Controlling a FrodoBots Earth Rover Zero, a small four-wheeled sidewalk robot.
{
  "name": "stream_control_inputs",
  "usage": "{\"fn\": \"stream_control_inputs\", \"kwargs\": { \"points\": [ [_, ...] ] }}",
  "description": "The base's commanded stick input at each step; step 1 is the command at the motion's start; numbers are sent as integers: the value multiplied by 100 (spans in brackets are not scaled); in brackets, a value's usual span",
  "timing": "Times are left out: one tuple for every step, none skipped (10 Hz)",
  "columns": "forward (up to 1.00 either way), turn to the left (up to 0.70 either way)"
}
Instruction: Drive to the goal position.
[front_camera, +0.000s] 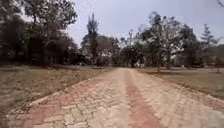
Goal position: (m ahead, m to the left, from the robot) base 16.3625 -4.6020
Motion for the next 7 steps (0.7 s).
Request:
{"fn": "stream_control_inputs", "kwargs": {
  "points": [
    [70, 0],
    [70, 0],
    [70, 0],
    [70, 0],
    [70, 0],
    [70, 0],
    [70, 0]
  ]
}}
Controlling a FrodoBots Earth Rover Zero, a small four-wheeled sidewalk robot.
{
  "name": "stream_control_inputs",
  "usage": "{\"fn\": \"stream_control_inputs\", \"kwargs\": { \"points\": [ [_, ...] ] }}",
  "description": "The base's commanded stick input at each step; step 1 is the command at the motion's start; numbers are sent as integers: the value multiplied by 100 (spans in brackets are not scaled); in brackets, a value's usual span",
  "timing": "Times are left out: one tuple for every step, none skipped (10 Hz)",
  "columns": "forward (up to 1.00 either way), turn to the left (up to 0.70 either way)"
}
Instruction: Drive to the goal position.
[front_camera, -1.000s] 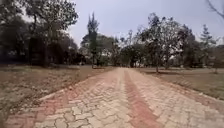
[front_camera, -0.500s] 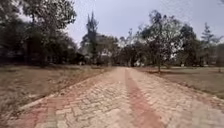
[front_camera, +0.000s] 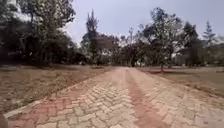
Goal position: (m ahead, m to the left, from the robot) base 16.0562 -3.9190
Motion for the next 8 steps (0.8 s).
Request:
{"fn": "stream_control_inputs", "kwargs": {
  "points": [
    [70, 0],
    [70, -14],
    [70, -25],
    [70, -10],
    [70, -5],
    [70, 0],
    [70, 0],
    [70, 0]
  ]
}}
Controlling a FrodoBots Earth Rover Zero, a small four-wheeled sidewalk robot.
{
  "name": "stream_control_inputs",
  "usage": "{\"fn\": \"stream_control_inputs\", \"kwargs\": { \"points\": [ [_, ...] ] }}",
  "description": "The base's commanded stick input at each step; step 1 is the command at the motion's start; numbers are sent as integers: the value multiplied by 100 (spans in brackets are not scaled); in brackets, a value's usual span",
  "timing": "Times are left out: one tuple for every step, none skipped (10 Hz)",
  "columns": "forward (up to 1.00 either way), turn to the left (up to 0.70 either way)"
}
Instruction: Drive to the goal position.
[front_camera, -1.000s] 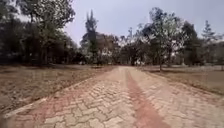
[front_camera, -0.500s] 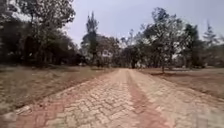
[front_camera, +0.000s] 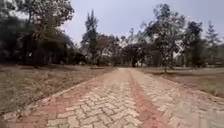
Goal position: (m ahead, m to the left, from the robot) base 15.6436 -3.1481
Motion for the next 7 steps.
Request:
{"fn": "stream_control_inputs", "kwargs": {
  "points": [
    [70, 0],
    [70, 0],
    [70, 0],
    [70, 0],
    [70, 0],
    [70, 0],
    [70, 0]
  ]
}}
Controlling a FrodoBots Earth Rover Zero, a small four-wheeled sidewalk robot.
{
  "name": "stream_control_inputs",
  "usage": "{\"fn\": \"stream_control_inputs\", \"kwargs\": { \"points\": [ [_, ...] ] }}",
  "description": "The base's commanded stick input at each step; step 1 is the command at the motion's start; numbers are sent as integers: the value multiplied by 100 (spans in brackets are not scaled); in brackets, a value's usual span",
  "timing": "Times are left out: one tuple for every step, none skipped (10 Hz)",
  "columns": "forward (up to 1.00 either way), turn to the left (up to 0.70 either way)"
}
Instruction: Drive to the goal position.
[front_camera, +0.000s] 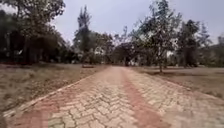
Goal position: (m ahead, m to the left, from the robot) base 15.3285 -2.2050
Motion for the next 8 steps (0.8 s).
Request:
{"fn": "stream_control_inputs", "kwargs": {
  "points": [
    [70, 0],
    [70, 0],
    [70, 0],
    [70, 0],
    [70, 0],
    [70, 0],
    [70, 0],
    [70, 0]
  ]
}}
